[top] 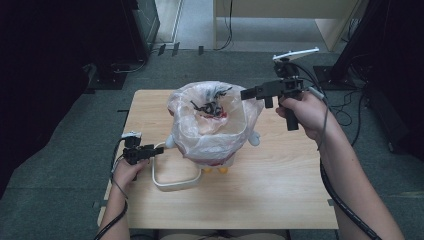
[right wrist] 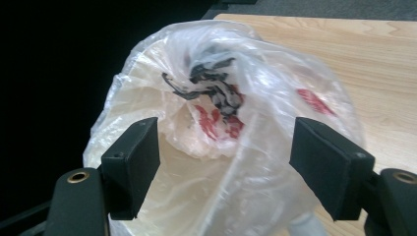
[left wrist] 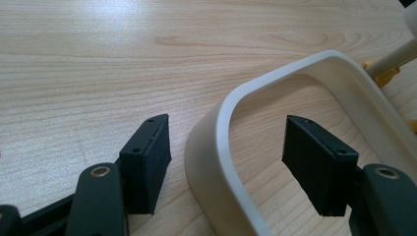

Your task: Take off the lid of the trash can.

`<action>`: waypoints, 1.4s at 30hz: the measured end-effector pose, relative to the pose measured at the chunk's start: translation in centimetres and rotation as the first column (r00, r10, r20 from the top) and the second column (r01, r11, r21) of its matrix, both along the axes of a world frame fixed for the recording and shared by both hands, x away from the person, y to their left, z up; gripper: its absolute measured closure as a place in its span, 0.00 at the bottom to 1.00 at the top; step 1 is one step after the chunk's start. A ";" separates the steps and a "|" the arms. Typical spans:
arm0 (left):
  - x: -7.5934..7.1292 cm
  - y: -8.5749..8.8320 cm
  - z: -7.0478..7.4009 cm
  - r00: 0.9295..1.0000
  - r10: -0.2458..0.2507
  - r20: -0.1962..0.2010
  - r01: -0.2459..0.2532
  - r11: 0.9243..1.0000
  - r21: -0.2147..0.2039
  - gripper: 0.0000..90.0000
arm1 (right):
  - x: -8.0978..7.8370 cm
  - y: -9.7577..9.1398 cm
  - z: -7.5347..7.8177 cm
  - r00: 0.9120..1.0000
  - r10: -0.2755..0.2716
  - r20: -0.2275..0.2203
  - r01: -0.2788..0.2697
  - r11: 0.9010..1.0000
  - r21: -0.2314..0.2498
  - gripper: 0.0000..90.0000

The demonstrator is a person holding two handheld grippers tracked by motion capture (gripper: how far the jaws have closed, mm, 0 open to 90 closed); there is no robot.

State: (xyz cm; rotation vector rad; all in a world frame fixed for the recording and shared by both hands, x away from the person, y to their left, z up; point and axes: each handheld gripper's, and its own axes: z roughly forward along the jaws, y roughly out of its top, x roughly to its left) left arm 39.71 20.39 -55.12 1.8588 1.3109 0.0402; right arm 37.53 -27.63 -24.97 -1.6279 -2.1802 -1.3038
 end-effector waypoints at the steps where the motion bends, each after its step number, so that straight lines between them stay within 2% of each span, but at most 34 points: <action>1: 0.0 0.0 0.0 1.000 0.001 -0.002 -0.001 1.000 0.000 0.39 | 0.0 -0.3 -0.1 1.000 -0.007 0.000 0.007 1.000 -0.003 0.30; 14: 0.0 -0.2 0.0 1.000 0.002 -0.005 -0.002 1.000 0.006 0.39 | -0.4 -3.3 -2.0 0.998 -0.069 0.016 0.069 0.998 0.016 0.30; 25: -0.1 -0.1 0.1 1.000 0.006 0.006 -0.006 1.000 0.002 0.39 | -0.8 -5.3 -3.6 0.995 -0.094 0.027 0.093 0.995 0.040 0.30; 27: -0.1 -0.1 0.2 1.000 0.006 0.005 -0.006 1.000 0.003 0.39 | -0.9 -5.8 -4.0 0.994 -0.110 0.020 0.109 0.993 0.046 0.30; 31: -0.1 -0.1 0.2 1.000 0.006 0.004 -0.006 1.000 0.001 0.39 | -1.2 -6.6 -4.7 0.990 -0.134 0.040 0.133 0.990 0.036 0.30; 33: -0.1 -0.1 0.2 1.000 0.006 0.005 -0.006 1.000 0.002 0.39 | -1.3 -6.8 -5.2 0.988 -0.147 0.042 0.146 0.989 0.023 0.30; 39: -0.1 -0.1 0.2 1.000 0.006 0.005 -0.006 1.000 -0.002 0.39 | -1.4 -7.3 -6.8 0.987 -0.160 0.027 0.159 0.987 0.033 0.30; 42: -0.1 -0.1 0.2 1.000 0.016 0.001 -0.016 1.000 -0.013 0.39 | -1.5 -7.5 -7.4 0.986 -0.161 0.046 0.160 0.986 0.038 0.30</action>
